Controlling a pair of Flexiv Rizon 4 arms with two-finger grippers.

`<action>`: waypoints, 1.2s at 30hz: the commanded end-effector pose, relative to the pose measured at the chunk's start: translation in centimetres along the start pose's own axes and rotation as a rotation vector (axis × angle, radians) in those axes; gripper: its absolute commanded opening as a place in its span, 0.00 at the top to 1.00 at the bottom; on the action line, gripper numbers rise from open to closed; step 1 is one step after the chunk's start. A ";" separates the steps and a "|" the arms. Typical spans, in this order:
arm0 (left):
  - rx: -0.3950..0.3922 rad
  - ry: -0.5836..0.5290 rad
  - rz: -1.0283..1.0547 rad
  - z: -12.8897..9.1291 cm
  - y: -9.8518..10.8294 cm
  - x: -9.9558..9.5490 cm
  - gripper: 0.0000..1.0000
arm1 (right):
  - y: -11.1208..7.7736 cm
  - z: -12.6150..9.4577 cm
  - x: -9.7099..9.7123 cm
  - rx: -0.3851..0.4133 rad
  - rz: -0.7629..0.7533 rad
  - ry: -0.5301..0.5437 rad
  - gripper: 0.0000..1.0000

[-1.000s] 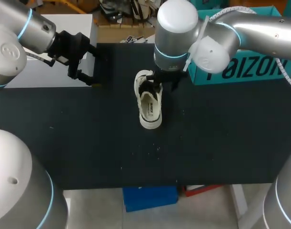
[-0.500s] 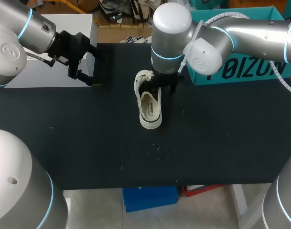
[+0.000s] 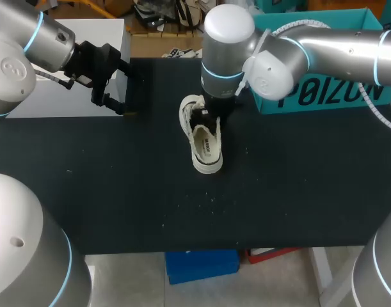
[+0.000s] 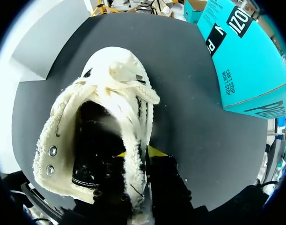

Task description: Take the shoe out of the shoebox, open the shoe tongue, remove and reinsert the insole, then place the shoe into the shoebox

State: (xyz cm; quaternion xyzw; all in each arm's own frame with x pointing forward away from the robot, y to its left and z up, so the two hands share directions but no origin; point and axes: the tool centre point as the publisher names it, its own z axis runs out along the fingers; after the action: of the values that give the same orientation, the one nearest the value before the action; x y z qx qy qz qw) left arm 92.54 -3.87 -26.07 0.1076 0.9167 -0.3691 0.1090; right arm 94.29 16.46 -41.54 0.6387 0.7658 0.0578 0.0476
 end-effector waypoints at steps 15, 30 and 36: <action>-0.003 0.001 0.001 0.0 0.0 0.0 0.00 | 0.1 -14.9 -5.4 -0.038 -0.771 0.038 1.00; -0.003 0.001 0.001 0.0 0.0 0.0 0.00 | 1.7 -19.0 -9.1 -0.101 -1.032 -0.114 1.00; -0.003 0.001 0.001 0.0 0.0 0.0 0.00 | 1.7 -19.0 -9.1 -0.101 -1.032 -0.114 1.00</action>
State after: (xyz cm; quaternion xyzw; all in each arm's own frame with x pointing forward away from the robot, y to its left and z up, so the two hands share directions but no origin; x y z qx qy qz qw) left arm 92.54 -3.87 -26.07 0.1076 0.9167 -0.3691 0.1089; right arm 95.44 7.43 -22.66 0.1810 0.9738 0.0267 0.1350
